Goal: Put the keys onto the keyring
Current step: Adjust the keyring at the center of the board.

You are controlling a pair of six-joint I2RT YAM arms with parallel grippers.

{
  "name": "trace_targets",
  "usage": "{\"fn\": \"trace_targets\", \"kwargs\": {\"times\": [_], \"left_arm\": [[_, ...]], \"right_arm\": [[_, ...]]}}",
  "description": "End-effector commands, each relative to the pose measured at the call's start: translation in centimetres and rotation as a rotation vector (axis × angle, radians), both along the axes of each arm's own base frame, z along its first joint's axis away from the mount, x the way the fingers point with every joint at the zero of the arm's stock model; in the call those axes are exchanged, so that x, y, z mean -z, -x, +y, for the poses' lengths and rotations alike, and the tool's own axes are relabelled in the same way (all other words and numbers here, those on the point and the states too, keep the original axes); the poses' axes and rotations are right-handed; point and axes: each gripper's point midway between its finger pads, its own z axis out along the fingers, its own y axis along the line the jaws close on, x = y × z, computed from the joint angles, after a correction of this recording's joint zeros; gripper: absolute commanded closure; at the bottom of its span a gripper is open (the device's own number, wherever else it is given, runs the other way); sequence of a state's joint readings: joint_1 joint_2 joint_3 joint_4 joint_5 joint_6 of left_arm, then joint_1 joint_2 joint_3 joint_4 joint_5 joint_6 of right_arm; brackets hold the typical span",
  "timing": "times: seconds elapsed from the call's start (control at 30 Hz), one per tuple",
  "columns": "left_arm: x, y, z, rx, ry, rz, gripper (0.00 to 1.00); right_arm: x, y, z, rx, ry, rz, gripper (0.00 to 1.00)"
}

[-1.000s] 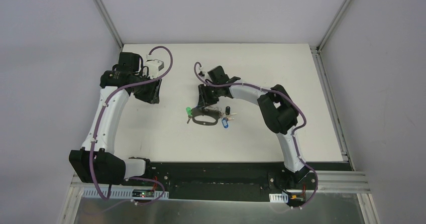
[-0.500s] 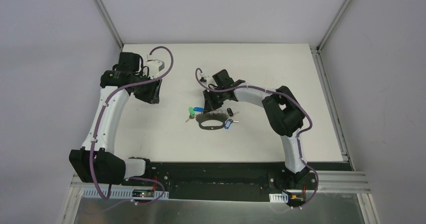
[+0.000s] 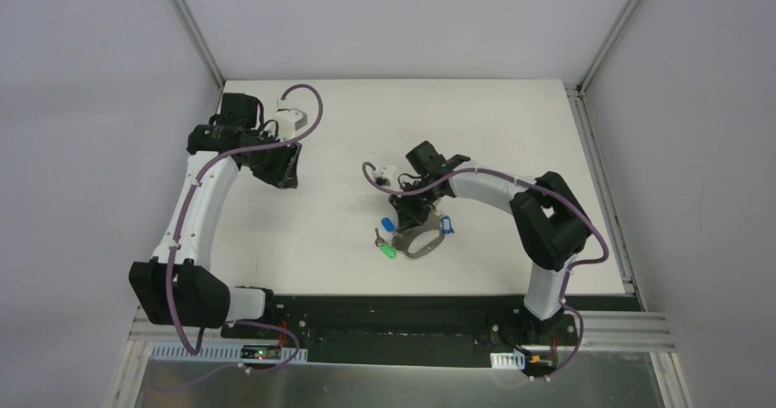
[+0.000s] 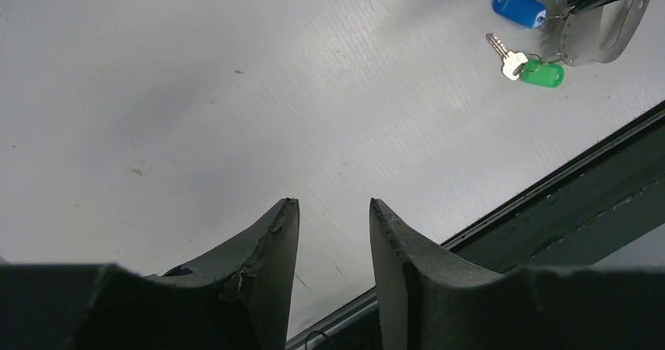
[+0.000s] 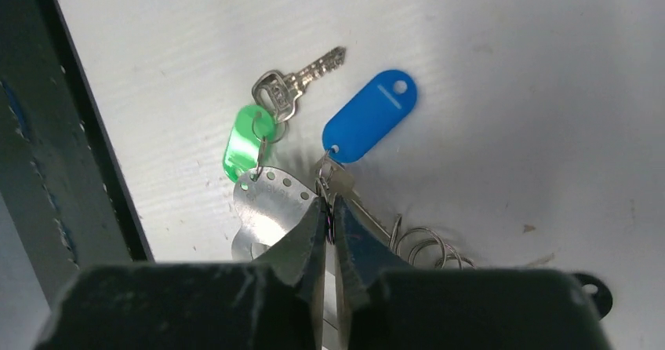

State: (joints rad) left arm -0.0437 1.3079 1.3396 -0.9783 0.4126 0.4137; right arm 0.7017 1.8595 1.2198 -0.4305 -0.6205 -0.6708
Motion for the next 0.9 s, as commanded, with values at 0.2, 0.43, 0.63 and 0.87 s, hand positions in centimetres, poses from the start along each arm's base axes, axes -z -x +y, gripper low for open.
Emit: {"fn": "trace_targets", "kwargs": {"times": [0.2, 0.43, 0.63, 0.87], "left_arm": [[-0.6, -1.4, -0.5, 0.024, 0.04, -0.023, 0.6], [-0.4, -1.6, 0.1, 0.007, 0.006, -0.041, 0.6], [-0.4, -1.6, 0.7, -0.015, -0.019, -0.056, 0.6], [-0.6, -1.5, 1.6, -0.068, -0.052, -0.059, 0.6]], "right_arm": [[-0.5, 0.3, -3.3, -0.112, 0.059, -0.144, 0.78], [-3.7, 0.1, -2.7, -0.114, 0.005, -0.212, 0.58], [-4.9, 0.3, -1.3, -0.152, 0.03, -0.267, 0.52], [-3.0, 0.1, -0.4, -0.181, 0.114, -0.282, 0.55]]}}
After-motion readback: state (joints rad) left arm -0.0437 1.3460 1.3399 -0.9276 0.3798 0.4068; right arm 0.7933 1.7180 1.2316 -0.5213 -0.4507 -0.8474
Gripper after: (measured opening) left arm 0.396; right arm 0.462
